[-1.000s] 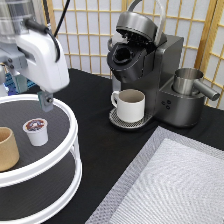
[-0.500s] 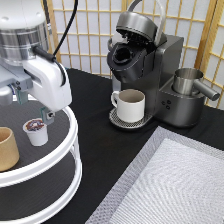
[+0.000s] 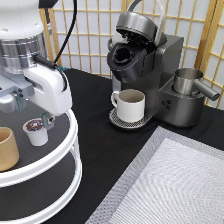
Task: Make coffee
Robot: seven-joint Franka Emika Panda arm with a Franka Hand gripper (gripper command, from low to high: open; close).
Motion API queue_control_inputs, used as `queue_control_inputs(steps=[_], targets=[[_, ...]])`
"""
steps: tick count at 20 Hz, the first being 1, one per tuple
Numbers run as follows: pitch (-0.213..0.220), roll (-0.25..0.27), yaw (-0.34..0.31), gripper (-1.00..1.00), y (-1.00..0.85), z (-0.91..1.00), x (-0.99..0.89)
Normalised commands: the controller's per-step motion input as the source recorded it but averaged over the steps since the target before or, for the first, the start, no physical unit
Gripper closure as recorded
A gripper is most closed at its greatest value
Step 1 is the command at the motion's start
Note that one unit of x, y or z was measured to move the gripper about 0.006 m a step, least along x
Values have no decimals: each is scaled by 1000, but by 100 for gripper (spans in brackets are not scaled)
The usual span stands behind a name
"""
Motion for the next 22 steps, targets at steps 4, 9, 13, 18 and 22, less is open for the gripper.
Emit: queue_control_inputs(steps=[4,9,13,18,22], targets=[[-177,-56,72,-100,-33,-287,-296],[-63,-13,104,-100,-31,-485,-583],[-22,-10,106,-100,0,-164,-485],[-33,-18,88,-100,0,-10,-293],[-57,-16,62,100,0,-33,-295]])
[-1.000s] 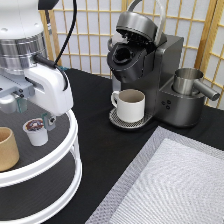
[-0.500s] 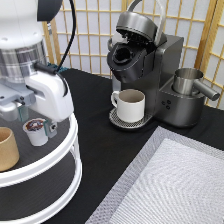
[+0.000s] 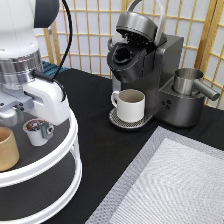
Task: Make coffee
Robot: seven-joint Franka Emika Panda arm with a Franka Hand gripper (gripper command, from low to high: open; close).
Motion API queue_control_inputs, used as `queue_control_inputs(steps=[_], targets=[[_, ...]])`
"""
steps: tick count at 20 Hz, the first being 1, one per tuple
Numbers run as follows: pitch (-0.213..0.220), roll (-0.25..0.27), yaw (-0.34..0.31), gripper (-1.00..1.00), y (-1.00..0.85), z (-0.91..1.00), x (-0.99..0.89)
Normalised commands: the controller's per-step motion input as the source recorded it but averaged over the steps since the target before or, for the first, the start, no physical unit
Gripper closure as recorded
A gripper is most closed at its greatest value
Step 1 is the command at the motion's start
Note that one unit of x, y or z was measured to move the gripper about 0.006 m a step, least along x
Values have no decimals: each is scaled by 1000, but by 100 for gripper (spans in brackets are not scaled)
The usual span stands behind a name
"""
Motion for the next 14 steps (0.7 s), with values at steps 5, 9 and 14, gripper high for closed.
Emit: queue_control_inputs(steps=[5,9,14], targets=[[-68,-4,44,100,0,-30,-255],[-70,0,31,100,0,26,-143],[-70,-3,37,100,77,428,-11]])
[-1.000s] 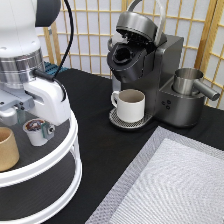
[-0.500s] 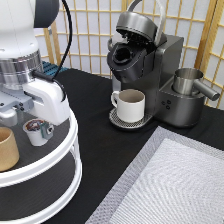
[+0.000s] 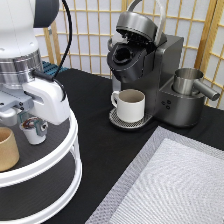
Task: Make coffee
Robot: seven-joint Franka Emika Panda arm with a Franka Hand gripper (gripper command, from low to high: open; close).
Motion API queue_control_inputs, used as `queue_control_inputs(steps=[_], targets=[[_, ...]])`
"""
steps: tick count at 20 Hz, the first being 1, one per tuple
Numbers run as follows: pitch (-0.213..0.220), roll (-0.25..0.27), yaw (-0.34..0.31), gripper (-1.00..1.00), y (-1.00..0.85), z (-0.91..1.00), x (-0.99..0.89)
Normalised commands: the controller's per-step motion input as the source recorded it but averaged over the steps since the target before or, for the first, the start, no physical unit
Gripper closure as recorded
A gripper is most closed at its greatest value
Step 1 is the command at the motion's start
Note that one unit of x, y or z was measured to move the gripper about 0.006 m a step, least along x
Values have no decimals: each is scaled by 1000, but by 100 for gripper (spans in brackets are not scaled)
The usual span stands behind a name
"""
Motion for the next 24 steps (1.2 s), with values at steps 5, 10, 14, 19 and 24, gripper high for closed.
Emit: queue_control_inputs(steps=[5,10,14,19,24], targets=[[-74,0,103,100,327,932,63],[3,74,112,100,467,995,18],[28,187,142,100,368,737,31],[44,247,150,100,227,606,225],[24,296,131,100,-1,543,515]])
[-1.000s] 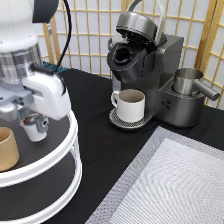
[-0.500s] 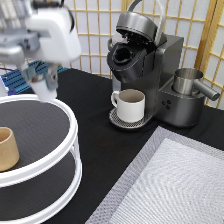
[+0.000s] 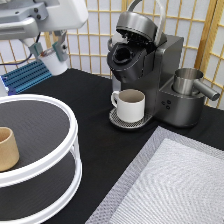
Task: Make coffee
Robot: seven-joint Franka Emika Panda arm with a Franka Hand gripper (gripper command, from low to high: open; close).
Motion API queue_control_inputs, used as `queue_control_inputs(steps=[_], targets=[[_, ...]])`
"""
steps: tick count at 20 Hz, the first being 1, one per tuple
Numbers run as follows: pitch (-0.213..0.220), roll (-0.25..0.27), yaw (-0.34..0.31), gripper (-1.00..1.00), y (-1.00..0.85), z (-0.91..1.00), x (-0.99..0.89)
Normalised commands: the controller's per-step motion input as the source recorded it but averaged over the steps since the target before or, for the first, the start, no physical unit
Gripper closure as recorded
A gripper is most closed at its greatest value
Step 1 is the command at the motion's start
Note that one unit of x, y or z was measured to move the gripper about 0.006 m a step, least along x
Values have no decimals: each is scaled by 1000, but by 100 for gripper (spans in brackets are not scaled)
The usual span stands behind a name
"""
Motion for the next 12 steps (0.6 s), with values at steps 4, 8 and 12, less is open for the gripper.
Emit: queue_control_inputs(steps=[4,8,12], targets=[[69,337,73,100,-69,400,581],[208,313,-26,100,95,272,564],[259,249,-112,100,263,190,441]])
